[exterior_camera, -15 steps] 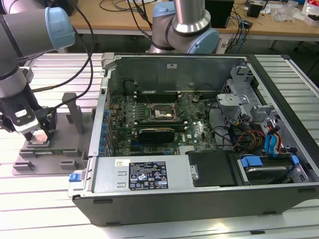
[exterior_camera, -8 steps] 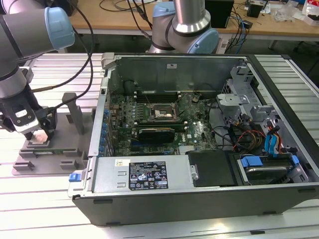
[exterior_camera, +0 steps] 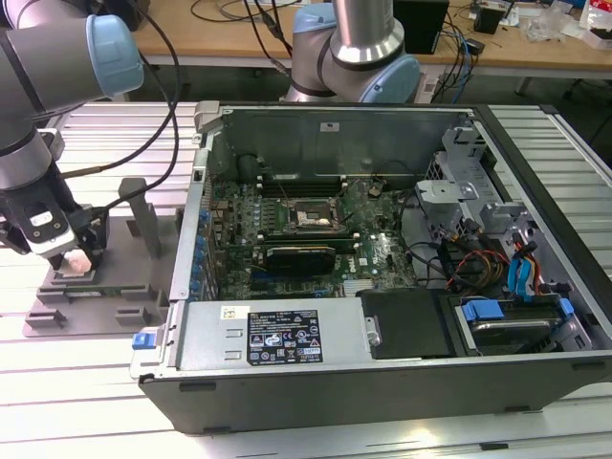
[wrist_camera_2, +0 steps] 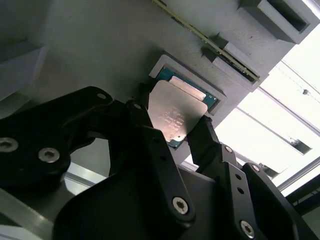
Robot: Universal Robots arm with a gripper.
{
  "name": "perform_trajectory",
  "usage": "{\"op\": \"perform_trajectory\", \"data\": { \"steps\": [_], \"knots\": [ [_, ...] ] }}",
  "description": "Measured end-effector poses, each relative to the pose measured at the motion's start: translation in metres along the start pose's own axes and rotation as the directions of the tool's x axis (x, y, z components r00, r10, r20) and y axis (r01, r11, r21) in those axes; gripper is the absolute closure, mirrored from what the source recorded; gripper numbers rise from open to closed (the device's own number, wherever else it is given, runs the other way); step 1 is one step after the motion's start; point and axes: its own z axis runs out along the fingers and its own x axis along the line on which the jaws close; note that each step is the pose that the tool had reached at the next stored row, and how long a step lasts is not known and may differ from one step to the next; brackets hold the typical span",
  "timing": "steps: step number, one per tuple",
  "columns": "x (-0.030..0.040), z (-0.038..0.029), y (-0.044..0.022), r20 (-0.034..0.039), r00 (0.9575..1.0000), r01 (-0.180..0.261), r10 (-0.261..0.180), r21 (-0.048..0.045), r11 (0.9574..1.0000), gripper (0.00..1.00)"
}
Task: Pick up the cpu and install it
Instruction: 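Pick up the cpu and move it towards the insertion slot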
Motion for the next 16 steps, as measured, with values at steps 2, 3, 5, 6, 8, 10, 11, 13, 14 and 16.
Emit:
{"op": "perform_trajectory", "data": {
  "steps": [2,3,5,6,8,10,11,13,14,16],
  "knots": [
    [0.0,0.0,0.0,0.0,1.0,0.0,0.0,0.0,1.0,0.45],
    [0.0,-0.0001,0.0,0.0,1.0,0.0,0.0,0.0001,1.0,0.45],
    [-0.0001,-0.0031,0.0,0.0004,1.0,0.0,0.0,-0.0001,1.0,0.45],
    [0.0,-0.0052,0.0,0.0002,1.0,0.0,0.0,0.0,1.0,0.45],
    [0.0001,-0.012,0.0,0.0001,1.0,0.0,0.0,0.0,1.0,0.45],
    [0.0001,-0.0167,-0.0001,0.0001,1.0,0.0,0.0,0.0,1.0,0.45],
    [0.0001,-0.0182,-0.0001,0.0001,1.0,0.0,0.0,0.0,1.0,0.45],
    [0.0001,-0.0228,-0.0001,0.0001,1.0,0.0,0.0,0.0,1.0,0.45],
    [0.0002,-0.0249,-0.0001,0.0,1.0,0.0,0.0,0.0,1.0,0.45],
    [0.0002,-0.0352,-0.0002,0.0002,1.0,0.0,0.0,0.0,1.0,0.45]
  ]
}}
